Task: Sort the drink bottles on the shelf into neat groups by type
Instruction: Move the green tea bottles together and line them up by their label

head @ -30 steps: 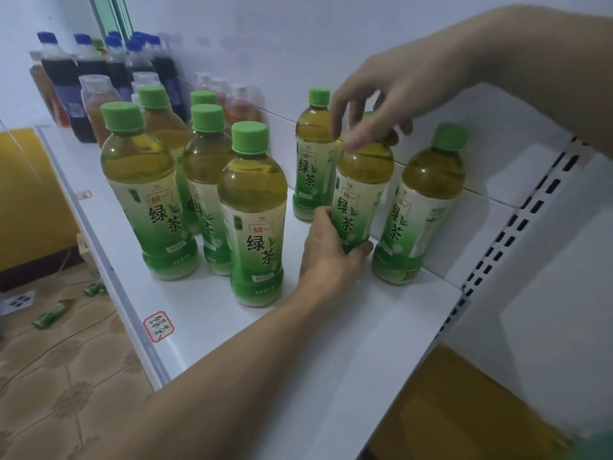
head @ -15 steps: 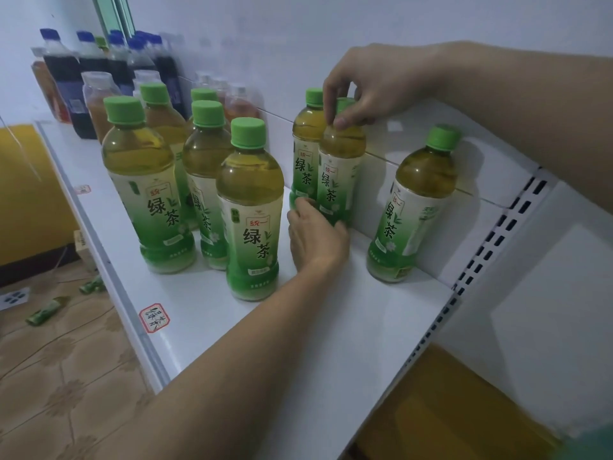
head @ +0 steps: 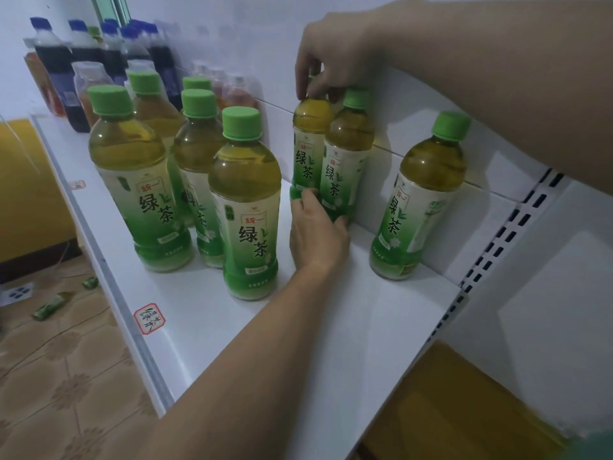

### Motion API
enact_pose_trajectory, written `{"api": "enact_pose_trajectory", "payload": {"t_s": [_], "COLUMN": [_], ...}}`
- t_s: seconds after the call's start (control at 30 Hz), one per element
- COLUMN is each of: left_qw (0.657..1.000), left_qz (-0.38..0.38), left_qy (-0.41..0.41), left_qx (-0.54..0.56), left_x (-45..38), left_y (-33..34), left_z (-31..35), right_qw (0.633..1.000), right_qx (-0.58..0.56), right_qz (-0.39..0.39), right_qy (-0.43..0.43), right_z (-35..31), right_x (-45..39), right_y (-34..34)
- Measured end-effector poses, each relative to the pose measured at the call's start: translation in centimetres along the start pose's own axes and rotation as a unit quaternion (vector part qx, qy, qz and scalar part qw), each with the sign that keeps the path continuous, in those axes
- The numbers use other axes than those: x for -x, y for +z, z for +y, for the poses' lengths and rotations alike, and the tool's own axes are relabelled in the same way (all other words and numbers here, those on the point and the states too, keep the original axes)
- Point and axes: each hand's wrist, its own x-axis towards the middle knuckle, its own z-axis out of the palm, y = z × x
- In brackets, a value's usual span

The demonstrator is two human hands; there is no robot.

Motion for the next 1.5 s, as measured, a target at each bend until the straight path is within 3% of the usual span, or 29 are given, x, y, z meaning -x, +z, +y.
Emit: {"api": "enact_pose_trajectory", "payload": {"t_s": [0.27, 0.63, 0.8, 0.93, 1.07, 1.2, 1.27, 1.33, 1.4, 1.43, 1.5], "left_qw": [1.000, 1.000, 1.000, 1.000, 0.999, 1.000, 0.998, 0.983, 0.937, 0.913, 0.902], "left_qz": [-0.005, 0.000, -0.006, -0.014, -0.003, 0.008, -0.052, -0.181, -0.336, -0.380, -0.396], "left_qy": [0.006, 0.008, 0.015, 0.011, 0.003, 0.005, -0.006, 0.005, 0.071, 0.101, 0.113], "left_qx": [0.001, 0.006, 0.008, 0.010, 0.038, 0.018, 0.023, 0.010, -0.071, -0.108, -0.131], "left_x": [-0.3, -0.6, -0.8, -1.0, -0.7, 0.4, 1.0, 1.6, 2.1, 2.1, 2.0], "left_y": [0.0, 0.1, 0.3, 0.3, -0.5, -1.6, -2.2, -2.6, -3.0, -3.1, -3.0], "left_z": [0.0, -0.5, -0.8, -0.7, -0.1, 1.0, 1.5, 1.8, 2.0, 2.0, 1.8], "right_qw": [0.999, 0.999, 0.986, 0.995, 0.998, 0.998, 0.999, 0.999, 0.997, 0.997, 0.995], "right_qx": [-0.016, -0.002, -0.086, -0.063, 0.054, 0.040, 0.004, -0.030, -0.043, -0.046, -0.046], "right_qz": [-0.010, 0.039, 0.140, 0.068, 0.027, 0.016, 0.018, 0.024, 0.040, 0.050, 0.077], "right_qy": [0.034, 0.025, 0.036, 0.043, 0.023, 0.035, 0.034, 0.036, 0.041, 0.042, 0.038], "right_z": [0.1, 0.5, 1.9, 2.5, 2.5, 2.9, 3.0, 3.0, 3.2, 3.2, 3.0], "right_x": [-1.3, -0.5, 4.7, 10.4, 13.9, 15.5, 15.7, 15.9, 15.8, 15.6, 14.9], "right_y": [0.4, 0.3, -0.9, -0.9, -0.6, 0.2, 0.2, 0.1, 0.3, 0.5, 1.0]}}
